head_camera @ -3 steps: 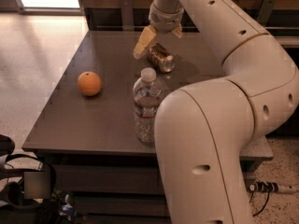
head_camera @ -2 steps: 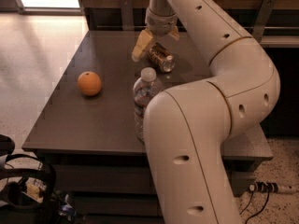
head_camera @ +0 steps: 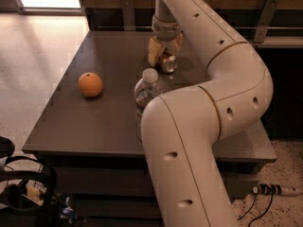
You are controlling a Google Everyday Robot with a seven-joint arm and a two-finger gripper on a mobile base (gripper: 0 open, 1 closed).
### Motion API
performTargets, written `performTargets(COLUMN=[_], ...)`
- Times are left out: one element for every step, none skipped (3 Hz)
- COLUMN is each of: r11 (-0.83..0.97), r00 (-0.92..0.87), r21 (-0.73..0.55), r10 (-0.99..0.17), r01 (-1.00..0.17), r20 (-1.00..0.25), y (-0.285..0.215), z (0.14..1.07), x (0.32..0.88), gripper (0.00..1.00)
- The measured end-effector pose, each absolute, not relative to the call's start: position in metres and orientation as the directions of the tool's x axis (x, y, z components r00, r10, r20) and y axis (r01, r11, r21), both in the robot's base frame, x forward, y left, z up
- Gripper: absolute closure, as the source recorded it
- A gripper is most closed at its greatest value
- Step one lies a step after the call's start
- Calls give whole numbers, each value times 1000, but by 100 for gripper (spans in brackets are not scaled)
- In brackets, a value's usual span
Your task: Place orange can upright
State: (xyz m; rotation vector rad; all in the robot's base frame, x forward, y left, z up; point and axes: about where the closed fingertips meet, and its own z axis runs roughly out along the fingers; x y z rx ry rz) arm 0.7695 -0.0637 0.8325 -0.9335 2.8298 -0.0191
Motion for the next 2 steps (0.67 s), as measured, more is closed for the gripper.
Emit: performTargets(r11=[803, 802], r00=[-785, -781], r21=[-68, -72], r10=[-594, -594], r01=[-592, -592], r20=[-177, -191], y=[-59, -56], z=[830, 828], x=[778, 783], gripper=[56, 80])
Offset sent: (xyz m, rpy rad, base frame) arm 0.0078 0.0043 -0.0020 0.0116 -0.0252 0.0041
